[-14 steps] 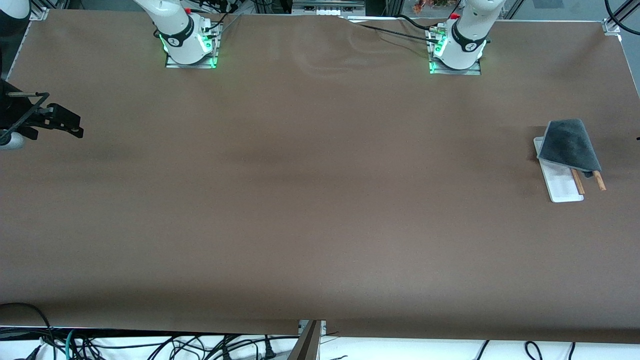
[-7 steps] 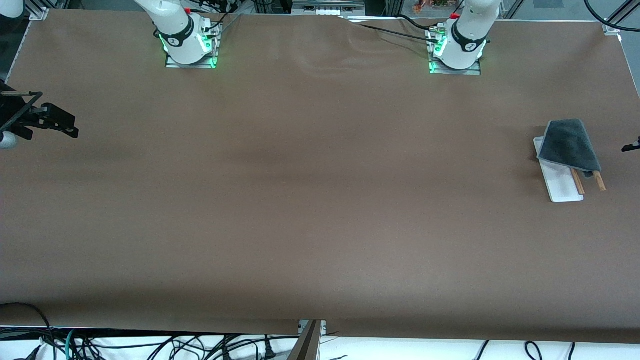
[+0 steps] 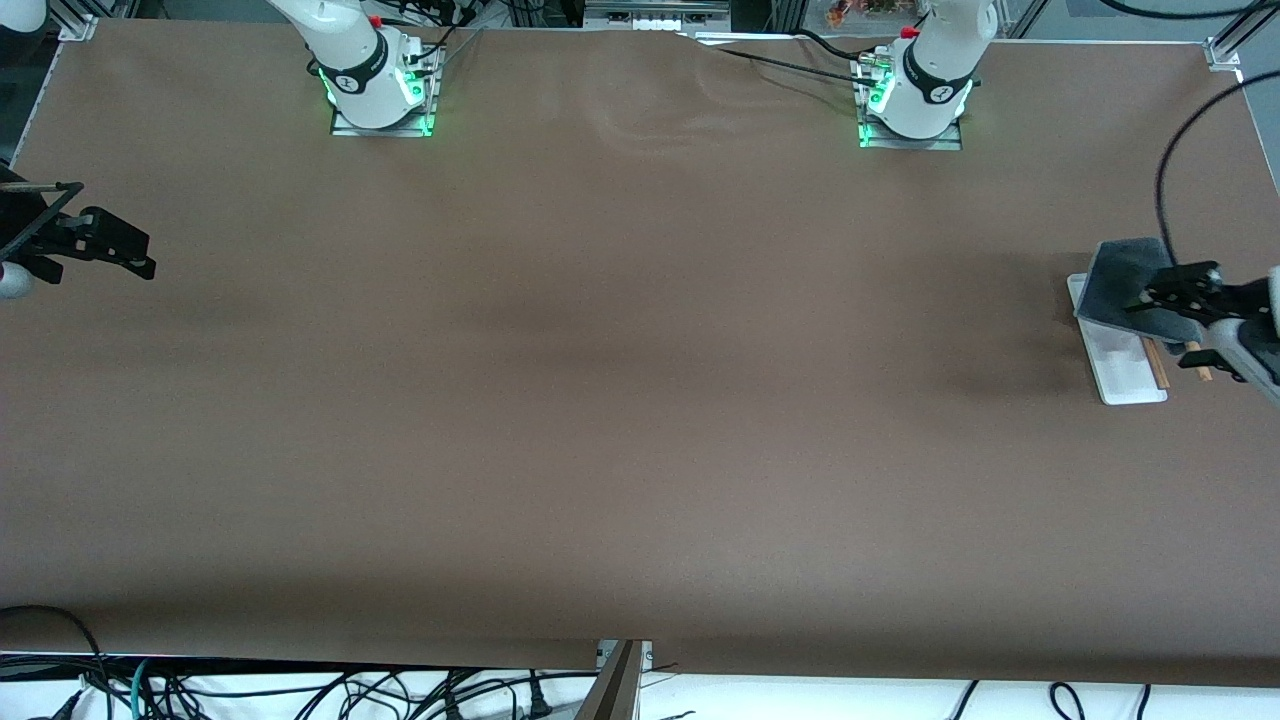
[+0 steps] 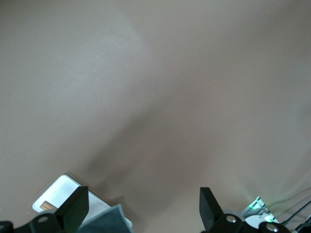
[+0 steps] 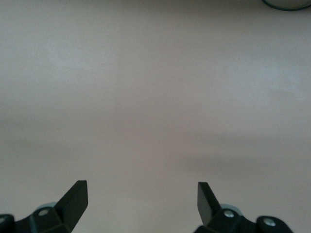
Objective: Pass towel and hang on rack
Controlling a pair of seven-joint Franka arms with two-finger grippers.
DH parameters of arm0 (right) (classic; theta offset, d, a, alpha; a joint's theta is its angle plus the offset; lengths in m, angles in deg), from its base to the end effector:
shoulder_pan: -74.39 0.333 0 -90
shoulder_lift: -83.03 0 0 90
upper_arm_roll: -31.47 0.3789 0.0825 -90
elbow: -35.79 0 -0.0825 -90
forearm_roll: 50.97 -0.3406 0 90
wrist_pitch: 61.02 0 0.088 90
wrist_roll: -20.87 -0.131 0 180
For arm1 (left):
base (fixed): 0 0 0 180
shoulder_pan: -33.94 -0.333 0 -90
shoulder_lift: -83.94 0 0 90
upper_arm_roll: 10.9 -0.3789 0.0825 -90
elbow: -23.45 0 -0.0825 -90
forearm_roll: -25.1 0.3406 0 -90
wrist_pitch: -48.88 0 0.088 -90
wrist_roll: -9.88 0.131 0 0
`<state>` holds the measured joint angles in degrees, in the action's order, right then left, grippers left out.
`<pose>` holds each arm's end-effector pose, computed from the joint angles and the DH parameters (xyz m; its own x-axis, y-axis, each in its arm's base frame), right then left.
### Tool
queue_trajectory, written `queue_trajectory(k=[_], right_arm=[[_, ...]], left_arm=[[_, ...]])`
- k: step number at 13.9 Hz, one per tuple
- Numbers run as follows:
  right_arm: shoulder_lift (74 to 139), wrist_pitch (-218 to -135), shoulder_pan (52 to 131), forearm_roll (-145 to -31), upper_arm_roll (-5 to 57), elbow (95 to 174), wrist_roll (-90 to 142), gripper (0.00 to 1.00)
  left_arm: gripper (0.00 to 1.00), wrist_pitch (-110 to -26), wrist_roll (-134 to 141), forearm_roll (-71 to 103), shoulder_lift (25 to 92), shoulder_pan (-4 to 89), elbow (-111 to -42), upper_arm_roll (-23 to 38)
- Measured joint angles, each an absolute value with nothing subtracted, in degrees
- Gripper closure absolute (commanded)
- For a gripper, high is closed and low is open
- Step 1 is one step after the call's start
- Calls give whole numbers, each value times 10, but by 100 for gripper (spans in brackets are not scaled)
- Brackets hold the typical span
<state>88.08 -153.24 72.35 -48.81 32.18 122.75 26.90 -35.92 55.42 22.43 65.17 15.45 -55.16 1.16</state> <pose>0.5470 -0.0179 0.6431 0.9965 0.0833 -0.0002 0.0832 -0.9959 0.0368 0.5986 0.0830 0.5604 0.7721 -0.6320 -0.0665 -0.6046 -0.7628 0.2295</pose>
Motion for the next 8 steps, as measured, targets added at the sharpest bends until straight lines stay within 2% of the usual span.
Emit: queue_trajectory(k=[4,8], right_arm=[[881,-1533,736,-488,323,1225,270,0],[881,-1533,744,-488,322,1223,270,0]], left_arm=[[0,-467,584,249,740,211,-656,-43],[0,-518,548,265,825,219,-750,-59]])
